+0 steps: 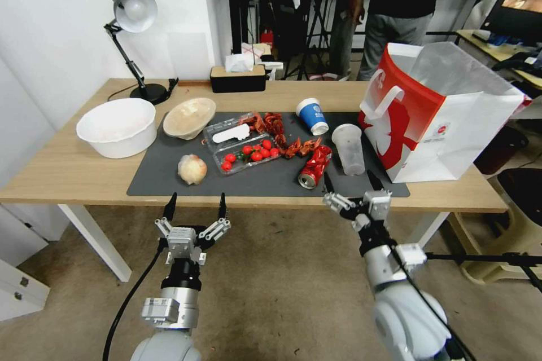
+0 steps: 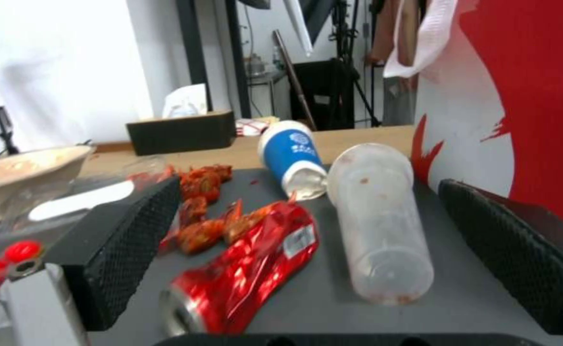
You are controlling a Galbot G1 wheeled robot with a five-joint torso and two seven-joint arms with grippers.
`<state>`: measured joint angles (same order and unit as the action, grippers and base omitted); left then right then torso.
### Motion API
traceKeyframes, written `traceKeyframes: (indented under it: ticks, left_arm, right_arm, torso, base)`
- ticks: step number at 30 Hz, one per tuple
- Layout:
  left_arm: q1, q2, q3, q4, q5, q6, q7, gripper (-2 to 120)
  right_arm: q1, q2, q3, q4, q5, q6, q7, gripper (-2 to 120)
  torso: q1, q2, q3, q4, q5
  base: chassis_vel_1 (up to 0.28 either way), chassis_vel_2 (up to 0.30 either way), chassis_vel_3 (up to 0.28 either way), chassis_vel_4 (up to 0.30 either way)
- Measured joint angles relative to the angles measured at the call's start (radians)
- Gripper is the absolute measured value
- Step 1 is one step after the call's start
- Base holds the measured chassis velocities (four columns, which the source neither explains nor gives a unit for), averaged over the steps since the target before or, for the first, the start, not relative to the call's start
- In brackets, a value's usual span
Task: Pick up the trash from the table and place it into the takeout bag.
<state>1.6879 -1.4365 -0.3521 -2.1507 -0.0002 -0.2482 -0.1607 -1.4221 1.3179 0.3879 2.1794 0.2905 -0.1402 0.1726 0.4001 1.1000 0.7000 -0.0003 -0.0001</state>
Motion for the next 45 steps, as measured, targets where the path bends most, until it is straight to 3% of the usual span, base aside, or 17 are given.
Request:
traceKeyframes:
  ticks: [6,10,22,45]
  left_arm:
    - [-0.013,0.016,-0.001,0.013,-0.016,0.003,0.0,100]
    - [-0.014,0.021,-0.001,0.017,-0.019,0.007,0.0,100]
    - [-0.014,0.01,-0.014,0.032,-0.019,0.008,-0.005,100]
    - [-0.019,0.006,-0.008,0.062,-0.016,0.01,-0.007,100]
  right_arm:
    - [0.107,-0.038,-0.028,-0.045,0.165,-0.116,0.094,100]
    - [0.169,-0.052,-0.032,-0.075,0.199,-0.176,0.145,100]
    - [0.321,-0.125,-0.035,-0.193,0.167,-0.262,0.184,100]
    - [0.388,-0.15,-0.064,-0.302,0.201,-0.408,0.112,100]
  torso:
    - [0.0,0.0,0.0,0.0003,0.0001]
    - [0.0,0.0,0.0,0.0003,0.0002]
    - [0.0,0.0,0.0,0.0003,0.0003]
    - [0.0,0.0,0.0,0.0001,0.0002]
  base:
    - [0.0,0.0,0.0,0.0]
    - [0.0,0.0,0.0,0.0]
    - [0.0,0.0,0.0,0.0]
    - [0.0,0.0,0.0,0.0]
